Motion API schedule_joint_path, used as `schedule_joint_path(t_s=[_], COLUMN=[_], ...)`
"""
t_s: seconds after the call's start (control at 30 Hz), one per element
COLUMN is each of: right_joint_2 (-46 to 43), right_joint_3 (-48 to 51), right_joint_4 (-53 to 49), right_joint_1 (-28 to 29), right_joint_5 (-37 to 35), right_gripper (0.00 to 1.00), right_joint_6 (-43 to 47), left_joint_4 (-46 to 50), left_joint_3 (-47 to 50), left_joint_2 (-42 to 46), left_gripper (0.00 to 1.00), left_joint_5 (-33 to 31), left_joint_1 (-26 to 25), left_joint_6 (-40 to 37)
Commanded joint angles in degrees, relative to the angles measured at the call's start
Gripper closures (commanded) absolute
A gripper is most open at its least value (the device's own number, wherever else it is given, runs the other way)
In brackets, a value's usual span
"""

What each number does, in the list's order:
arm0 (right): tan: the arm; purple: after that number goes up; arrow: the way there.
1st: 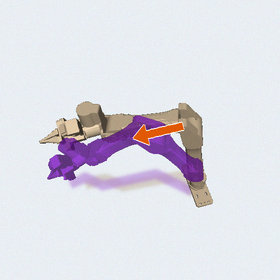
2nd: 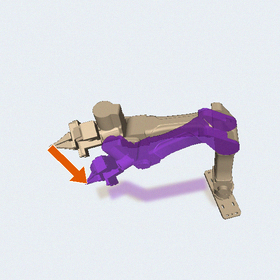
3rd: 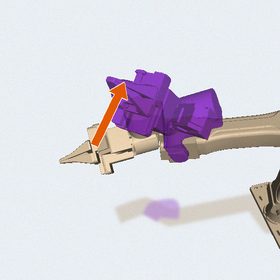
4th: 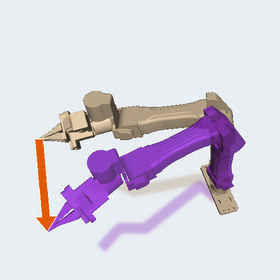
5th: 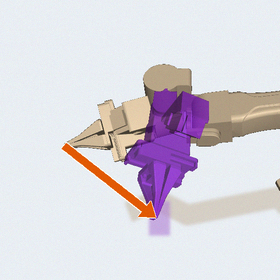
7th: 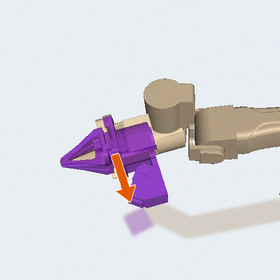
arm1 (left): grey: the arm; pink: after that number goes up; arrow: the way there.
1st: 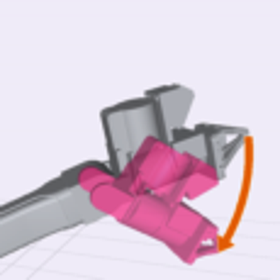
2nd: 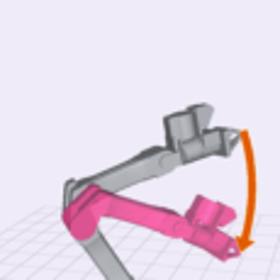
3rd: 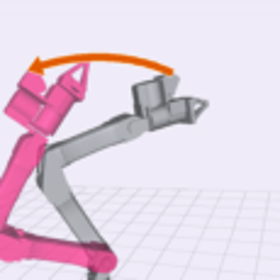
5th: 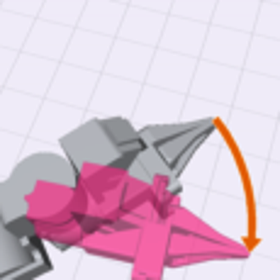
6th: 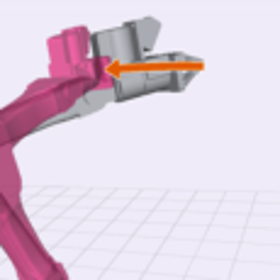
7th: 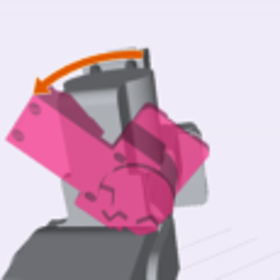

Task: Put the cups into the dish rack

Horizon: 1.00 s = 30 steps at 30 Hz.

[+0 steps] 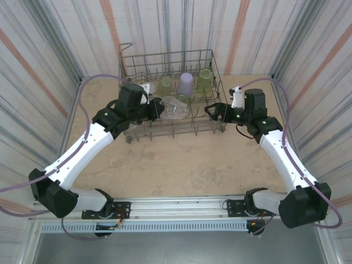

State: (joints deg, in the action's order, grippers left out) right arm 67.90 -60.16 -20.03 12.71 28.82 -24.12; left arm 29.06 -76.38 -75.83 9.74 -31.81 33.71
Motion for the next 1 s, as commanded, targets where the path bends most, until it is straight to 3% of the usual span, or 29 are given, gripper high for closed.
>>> schedule_joint_path(t_s=[0.0,0.37,0.8,0.97], right_joint_2=[1.4,8.4,18.7,22.2], right_joint_3=[-2.7,-6.3,-11.5,-11.7], right_joint_4=[2.9,12.8,25.2,32.5], right_joint_1=[-0.2,0.9,5.6,7.0], right_joint_5=[3.0,8.3,11.6,12.7], right_gripper=[0.01,0.01,0.01,0.01], right_joint_6=[-3.0,-10.8,-16.8,-20.6], left_joint_4=[-3.7,-14.3,-28.6,-32.0], left_joint_3=[-2.2,-3.0,-7.5,-6.5], left_joint_2=[1.2,-7.5,-20.7,-22.1], left_gripper=[1.0,1.0,1.0,1.0], left_joint_5=[8.6,30.6,44.6,46.7], left_joint_1=[4.3,21.6,27.4,29.3], left_joint_6=[-1.9,3.3,14.2,16.6])
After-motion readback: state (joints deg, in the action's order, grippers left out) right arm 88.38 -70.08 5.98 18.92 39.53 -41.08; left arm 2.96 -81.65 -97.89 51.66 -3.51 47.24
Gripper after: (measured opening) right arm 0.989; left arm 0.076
